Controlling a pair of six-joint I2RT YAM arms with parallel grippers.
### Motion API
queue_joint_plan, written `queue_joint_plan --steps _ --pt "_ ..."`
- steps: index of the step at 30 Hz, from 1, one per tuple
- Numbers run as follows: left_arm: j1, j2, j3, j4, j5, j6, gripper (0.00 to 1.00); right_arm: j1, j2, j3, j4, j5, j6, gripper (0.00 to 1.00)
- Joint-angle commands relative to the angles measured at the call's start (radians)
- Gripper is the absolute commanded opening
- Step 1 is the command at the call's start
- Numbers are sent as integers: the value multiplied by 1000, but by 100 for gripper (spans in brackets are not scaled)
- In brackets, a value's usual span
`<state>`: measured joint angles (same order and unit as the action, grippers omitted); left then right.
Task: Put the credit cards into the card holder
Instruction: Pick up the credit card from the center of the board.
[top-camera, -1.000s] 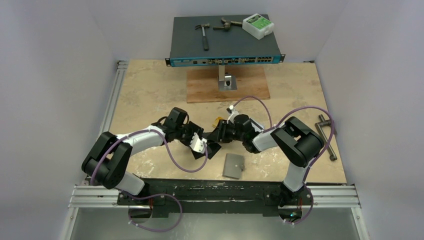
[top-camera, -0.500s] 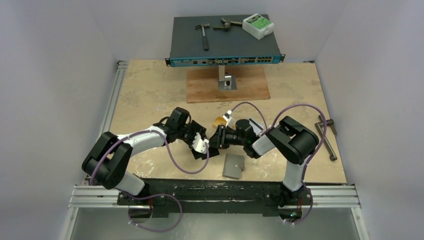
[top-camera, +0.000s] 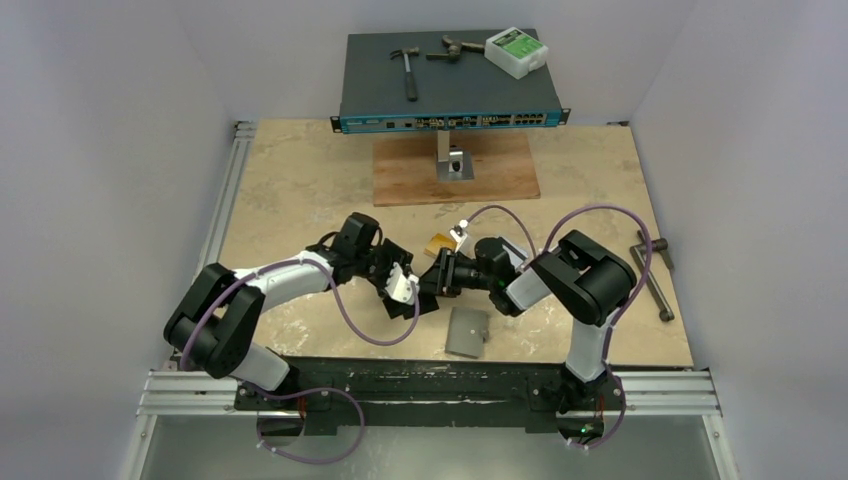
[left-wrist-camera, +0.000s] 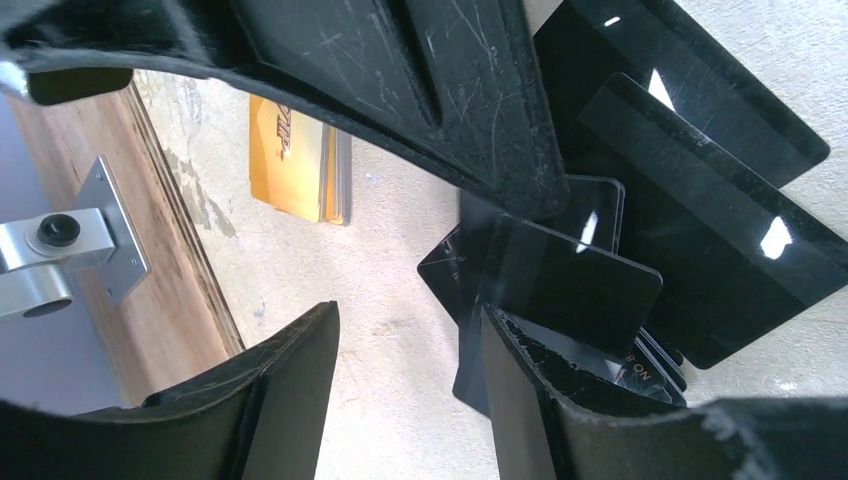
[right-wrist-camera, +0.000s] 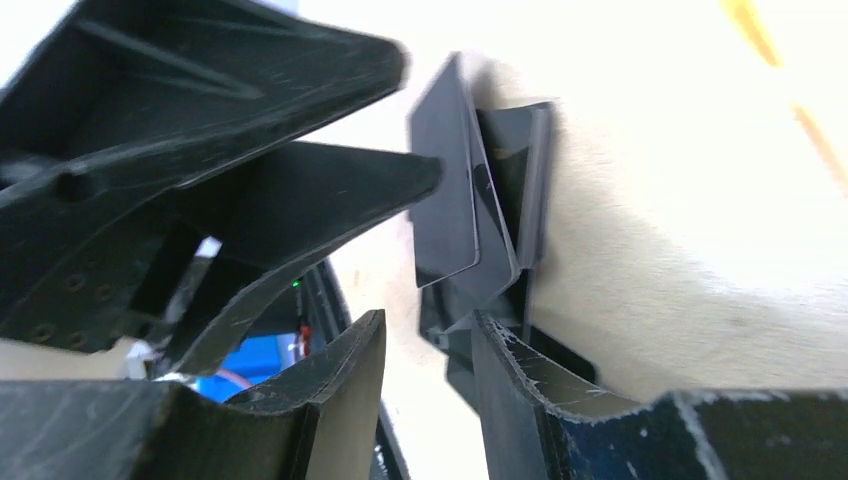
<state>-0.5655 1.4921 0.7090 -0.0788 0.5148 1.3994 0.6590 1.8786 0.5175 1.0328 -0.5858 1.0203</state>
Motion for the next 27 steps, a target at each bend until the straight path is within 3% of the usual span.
queue_joint_plan --steps 1,10,14,20,25,27 --pt "-5 -17 49 -22 30 -53 54 -26 -17 43 -165 83 -58 37" --pt "12 -48 148 -147 -29 -249 53 -27 -107 142 -519 280 -197 42" --pt "76 -55 232 -309 -20 -288 53 -26 -152 160 -597 329 -239 47" --pt "162 -129 164 -382 -15 -307 55 -18 -251 148 -621 361 -276 46" --pt "217 -4 351 -679 28 -605 58 54 -264 227 -668 403 -314 38" --pt "246 28 384 -687 76 -724 58 76 -239 252 -672 396 -313 34"
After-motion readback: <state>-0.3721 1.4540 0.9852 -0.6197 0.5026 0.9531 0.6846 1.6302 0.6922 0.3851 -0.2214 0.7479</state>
